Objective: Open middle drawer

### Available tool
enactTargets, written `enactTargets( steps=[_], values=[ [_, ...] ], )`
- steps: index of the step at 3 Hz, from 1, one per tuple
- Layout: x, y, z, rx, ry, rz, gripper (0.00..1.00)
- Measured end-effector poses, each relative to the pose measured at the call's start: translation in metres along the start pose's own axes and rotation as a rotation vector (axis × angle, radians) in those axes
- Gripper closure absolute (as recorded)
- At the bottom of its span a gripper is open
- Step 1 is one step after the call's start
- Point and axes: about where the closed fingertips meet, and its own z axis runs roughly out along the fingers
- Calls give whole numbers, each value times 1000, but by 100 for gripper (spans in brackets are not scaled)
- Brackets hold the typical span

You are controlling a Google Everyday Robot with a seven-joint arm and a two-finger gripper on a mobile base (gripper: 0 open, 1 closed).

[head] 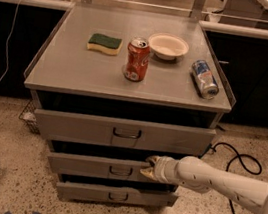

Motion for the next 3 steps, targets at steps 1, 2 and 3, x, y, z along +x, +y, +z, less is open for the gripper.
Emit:
enactTargets(
  steps=[1, 2, 3],
  values=[
    [10, 9, -7, -28, 19, 46, 100],
    [14, 17, -18, -39, 25, 68, 100],
    [15, 21, -21, -41, 25, 73, 100]
  ],
)
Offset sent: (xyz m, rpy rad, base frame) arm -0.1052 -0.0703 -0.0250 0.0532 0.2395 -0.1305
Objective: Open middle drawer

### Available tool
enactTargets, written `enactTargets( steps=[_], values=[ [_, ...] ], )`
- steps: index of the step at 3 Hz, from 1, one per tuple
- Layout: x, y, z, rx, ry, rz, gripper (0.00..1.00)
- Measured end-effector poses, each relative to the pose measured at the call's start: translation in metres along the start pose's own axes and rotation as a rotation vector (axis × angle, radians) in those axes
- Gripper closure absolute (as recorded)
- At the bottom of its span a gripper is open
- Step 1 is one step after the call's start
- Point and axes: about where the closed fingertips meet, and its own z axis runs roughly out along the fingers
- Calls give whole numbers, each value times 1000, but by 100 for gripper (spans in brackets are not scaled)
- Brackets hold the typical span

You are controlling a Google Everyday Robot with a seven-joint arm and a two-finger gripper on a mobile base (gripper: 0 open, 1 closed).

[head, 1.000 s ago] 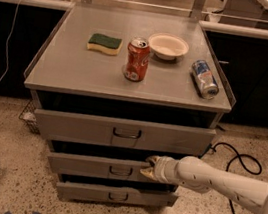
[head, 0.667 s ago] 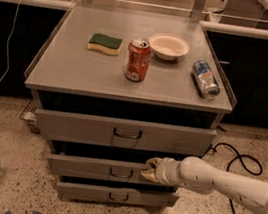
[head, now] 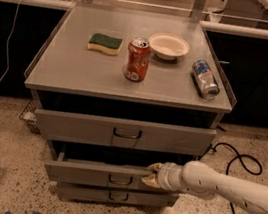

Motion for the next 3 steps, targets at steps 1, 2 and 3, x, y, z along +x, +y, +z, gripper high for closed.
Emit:
enactTargets(
  steps=[1, 2, 3],
  values=[
    [2, 11, -9, -4, -1, 12, 100],
    [2, 11, -9, -4, -1, 12, 82],
    [2, 11, -9, -5, -1, 12, 59]
  ],
)
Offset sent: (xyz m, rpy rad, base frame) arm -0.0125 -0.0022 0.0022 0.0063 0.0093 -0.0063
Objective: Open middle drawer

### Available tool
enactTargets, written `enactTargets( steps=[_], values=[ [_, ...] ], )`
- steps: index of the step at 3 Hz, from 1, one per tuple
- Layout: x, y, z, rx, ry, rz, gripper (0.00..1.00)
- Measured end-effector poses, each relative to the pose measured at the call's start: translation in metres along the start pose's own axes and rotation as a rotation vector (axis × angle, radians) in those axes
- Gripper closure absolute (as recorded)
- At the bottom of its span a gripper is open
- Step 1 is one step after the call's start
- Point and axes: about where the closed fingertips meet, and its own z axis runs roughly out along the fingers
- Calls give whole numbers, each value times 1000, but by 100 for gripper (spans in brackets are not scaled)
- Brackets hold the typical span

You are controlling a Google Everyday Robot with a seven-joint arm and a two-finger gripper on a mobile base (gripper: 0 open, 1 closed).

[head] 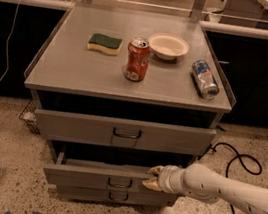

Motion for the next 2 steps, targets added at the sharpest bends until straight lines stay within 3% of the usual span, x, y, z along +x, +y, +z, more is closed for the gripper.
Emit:
enactTargets(
  steps=[2],
  values=[
    [0, 0, 0, 0, 0, 0, 12]
  ],
)
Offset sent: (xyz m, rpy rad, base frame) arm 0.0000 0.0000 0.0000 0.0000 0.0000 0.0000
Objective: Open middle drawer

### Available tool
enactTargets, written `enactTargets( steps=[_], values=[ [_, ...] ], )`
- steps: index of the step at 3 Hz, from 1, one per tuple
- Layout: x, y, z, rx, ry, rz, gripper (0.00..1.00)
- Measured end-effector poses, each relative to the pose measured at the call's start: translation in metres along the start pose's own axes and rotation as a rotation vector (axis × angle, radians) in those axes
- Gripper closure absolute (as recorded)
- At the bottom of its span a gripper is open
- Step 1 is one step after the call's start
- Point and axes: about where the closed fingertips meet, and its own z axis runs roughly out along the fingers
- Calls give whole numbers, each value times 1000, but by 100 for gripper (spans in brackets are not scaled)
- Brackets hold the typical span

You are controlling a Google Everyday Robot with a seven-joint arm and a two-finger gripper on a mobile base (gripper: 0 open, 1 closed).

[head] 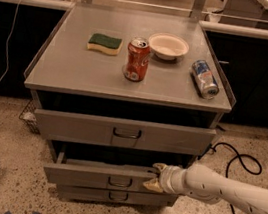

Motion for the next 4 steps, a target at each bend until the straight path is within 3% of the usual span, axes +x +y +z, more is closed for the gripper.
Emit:
enactTargets(
  steps=[1, 3, 4],
  values=[
    [0, 0, 0, 0, 0, 0, 7],
    [6, 9, -3, -4, -12, 6, 54],
    [18, 32, -19, -6, -39, 7, 78]
  ],
)
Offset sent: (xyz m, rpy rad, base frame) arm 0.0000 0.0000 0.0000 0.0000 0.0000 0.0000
